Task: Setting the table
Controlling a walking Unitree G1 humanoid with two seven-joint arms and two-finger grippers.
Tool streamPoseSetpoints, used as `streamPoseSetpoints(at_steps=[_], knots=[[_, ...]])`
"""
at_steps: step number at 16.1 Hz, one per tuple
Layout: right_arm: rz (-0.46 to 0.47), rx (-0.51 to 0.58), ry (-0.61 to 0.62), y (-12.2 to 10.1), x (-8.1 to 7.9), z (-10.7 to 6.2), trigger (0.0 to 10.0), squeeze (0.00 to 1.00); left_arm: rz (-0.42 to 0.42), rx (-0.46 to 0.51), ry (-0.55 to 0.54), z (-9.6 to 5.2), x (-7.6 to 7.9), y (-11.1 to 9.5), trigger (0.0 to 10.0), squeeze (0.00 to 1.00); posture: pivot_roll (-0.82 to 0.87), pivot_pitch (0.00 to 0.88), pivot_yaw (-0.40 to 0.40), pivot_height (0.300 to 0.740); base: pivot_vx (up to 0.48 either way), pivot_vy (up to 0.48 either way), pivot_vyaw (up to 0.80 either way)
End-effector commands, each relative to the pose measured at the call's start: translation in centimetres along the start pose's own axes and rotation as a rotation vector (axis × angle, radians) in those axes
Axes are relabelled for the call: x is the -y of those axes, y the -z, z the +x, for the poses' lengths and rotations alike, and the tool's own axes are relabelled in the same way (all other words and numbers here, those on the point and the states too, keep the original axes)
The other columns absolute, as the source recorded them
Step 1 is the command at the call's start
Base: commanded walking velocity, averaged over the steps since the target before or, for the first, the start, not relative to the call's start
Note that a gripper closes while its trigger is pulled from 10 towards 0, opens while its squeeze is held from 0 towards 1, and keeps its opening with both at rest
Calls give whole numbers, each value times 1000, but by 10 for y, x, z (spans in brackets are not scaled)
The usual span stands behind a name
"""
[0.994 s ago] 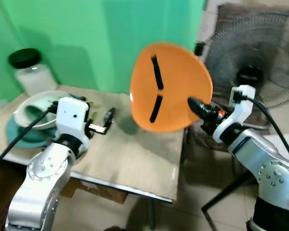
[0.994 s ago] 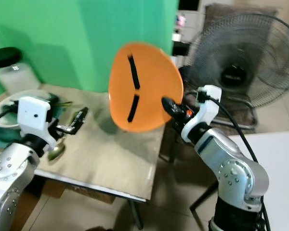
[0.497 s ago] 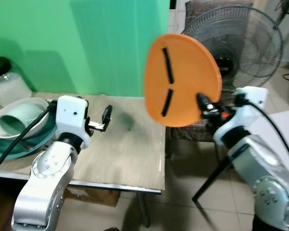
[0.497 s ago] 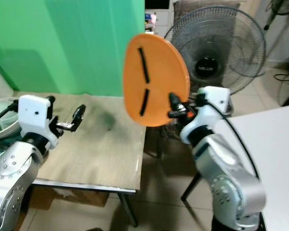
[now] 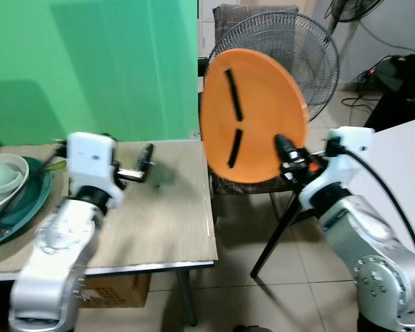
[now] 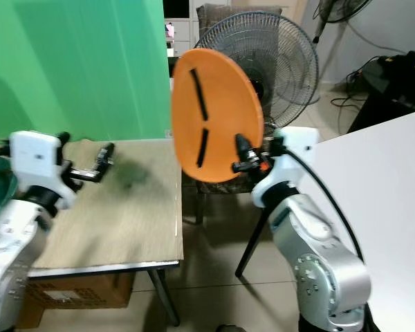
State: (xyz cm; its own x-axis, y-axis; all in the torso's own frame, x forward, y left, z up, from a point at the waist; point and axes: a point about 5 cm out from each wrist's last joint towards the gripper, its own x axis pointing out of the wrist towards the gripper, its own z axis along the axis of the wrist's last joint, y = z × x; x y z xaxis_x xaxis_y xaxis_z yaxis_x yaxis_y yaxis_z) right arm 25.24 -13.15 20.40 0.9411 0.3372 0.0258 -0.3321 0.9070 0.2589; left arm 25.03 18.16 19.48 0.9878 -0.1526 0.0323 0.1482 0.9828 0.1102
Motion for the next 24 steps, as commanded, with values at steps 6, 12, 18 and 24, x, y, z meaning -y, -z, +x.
streamPoseSetpoints(at_steps=[6, 12, 18, 24], knots=[[-11, 33, 1, -5, 3, 4, 10000, 0, -52, 17, -22, 3, 5, -7, 10000, 0, -64, 0, 7, 740, -156, 0, 0], [-12, 8, 12, 0, 3, 9, 10000, 0, -6, -5, -104, 4, 3, -4, 10000, 0, -55, 0, 11, 740, -252, 0, 0], [3, 10, 52, 1, 4, 13, 10000, 0, 28, -29, -117, 14, 6, 2, 10000, 0, -68, 0, 23, 740, 0, 0, -349], [-1, 11, 63, 1, 3, 14, 10000, 0, -51, 21, -93, 36, 5, -11, 10000, 0, -75, 3, 36, 740, 0, 0, -400]])
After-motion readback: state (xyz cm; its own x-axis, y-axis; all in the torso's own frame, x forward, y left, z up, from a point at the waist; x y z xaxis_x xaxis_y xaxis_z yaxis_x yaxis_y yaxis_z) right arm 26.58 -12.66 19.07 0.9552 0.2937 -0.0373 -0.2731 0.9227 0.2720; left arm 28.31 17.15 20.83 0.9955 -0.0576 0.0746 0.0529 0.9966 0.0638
